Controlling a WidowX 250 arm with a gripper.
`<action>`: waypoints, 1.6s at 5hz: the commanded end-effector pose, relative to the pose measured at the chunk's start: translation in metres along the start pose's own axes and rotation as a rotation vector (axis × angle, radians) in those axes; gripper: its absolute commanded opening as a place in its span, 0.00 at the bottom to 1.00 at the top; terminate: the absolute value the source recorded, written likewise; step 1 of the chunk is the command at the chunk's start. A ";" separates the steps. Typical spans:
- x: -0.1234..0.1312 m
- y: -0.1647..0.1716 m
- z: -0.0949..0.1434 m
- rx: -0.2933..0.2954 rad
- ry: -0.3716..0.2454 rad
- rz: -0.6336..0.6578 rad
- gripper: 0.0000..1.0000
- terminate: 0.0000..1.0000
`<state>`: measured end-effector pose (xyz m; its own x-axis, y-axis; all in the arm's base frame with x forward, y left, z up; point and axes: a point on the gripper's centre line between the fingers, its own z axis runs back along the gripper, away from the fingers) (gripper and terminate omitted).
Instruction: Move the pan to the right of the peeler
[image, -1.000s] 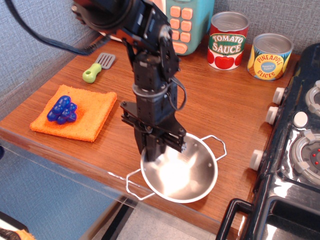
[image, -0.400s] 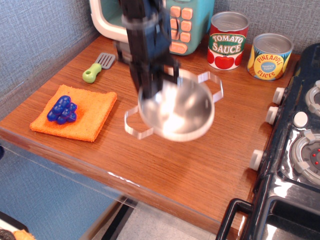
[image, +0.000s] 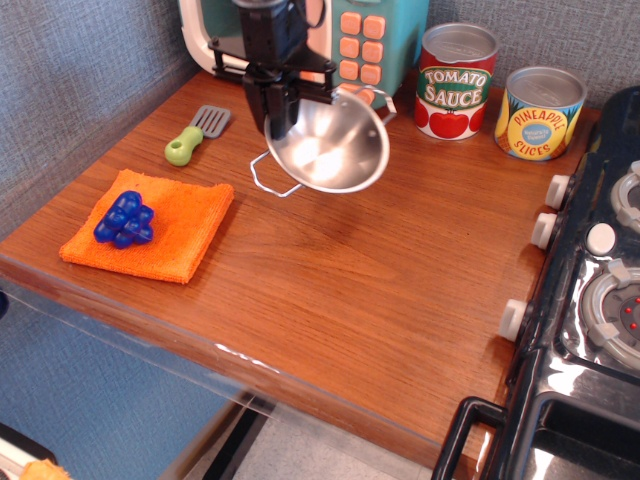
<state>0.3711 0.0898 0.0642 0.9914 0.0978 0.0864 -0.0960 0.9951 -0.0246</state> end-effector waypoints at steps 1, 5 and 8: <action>0.024 0.044 -0.013 0.058 -0.008 0.107 0.00 0.00; 0.013 0.042 -0.005 0.043 0.009 0.121 1.00 0.00; -0.010 0.034 0.035 0.099 -0.054 -0.006 1.00 0.00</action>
<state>0.3582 0.1180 0.0718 0.9922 0.1037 0.0695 -0.1074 0.9928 0.0527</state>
